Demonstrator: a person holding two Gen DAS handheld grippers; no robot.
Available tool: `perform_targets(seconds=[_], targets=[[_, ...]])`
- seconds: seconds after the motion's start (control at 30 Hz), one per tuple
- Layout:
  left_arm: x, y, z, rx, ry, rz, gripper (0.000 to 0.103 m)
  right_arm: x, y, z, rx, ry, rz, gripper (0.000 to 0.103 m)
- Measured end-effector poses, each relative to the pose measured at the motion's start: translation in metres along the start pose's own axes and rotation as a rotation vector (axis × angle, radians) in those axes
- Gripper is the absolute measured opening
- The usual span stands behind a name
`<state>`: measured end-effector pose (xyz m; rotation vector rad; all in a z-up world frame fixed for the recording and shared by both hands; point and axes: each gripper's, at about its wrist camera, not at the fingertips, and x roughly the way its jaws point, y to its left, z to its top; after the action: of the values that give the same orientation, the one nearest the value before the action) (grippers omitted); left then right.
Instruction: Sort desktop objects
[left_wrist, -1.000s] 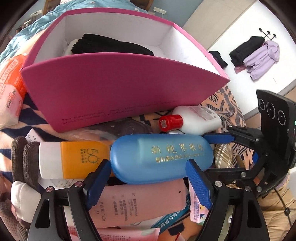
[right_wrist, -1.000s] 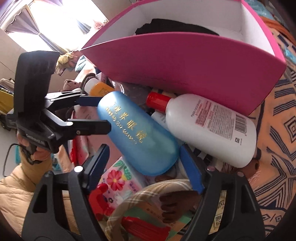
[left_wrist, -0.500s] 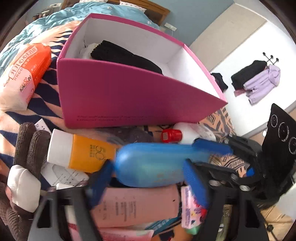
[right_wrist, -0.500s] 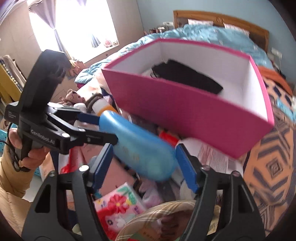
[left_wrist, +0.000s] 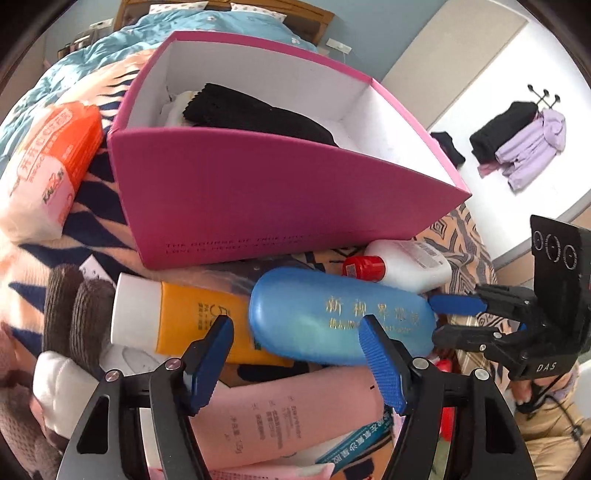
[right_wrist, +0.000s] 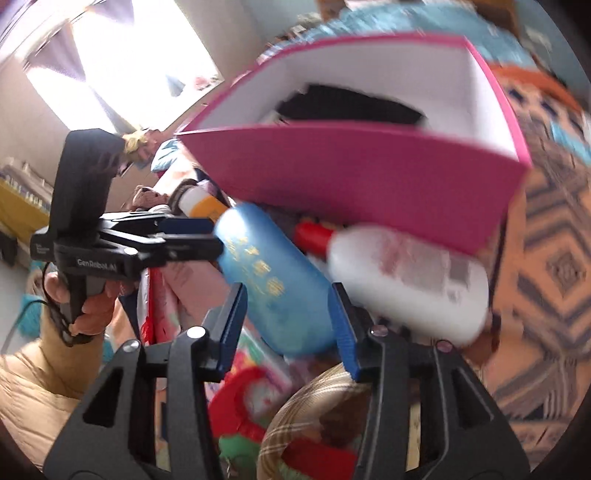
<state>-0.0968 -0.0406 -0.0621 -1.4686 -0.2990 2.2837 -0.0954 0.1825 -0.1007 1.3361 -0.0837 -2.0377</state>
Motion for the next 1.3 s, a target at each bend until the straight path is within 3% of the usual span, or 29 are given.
perform_targets(seconds=[0.2, 0.27, 0.63, 0.83, 1.1, 1.3], targets=[[0.005, -0.001, 0.008, 0.031, 0.036, -0.013, 0.072, 0.014, -0.005, -0.001, 0.067, 0.132, 0.007, 0.052], [0.007, 0.002, 0.009, 0.029, 0.059, -0.046, 0.072, 0.014, -0.002, -0.001, 0.063, 0.119, 0.015, 0.058], [0.013, -0.005, 0.011, 0.084, 0.108, -0.073, 0.075, 0.015, 0.002, -0.009, 0.030, 0.035, -0.045, 0.059], [0.014, -0.007, 0.010, 0.101, 0.110, -0.077, 0.079, 0.017, 0.013, -0.014, 0.007, -0.002, -0.081, 0.065], [0.017, -0.009, 0.006, 0.113, 0.123, -0.099, 0.082, 0.011, 0.010, -0.018, 0.006, -0.062, -0.080, 0.059], [0.018, -0.008, 0.007, 0.113, 0.122, -0.110, 0.085, 0.014, 0.008, -0.017, 0.029, -0.039, -0.089, 0.060]])
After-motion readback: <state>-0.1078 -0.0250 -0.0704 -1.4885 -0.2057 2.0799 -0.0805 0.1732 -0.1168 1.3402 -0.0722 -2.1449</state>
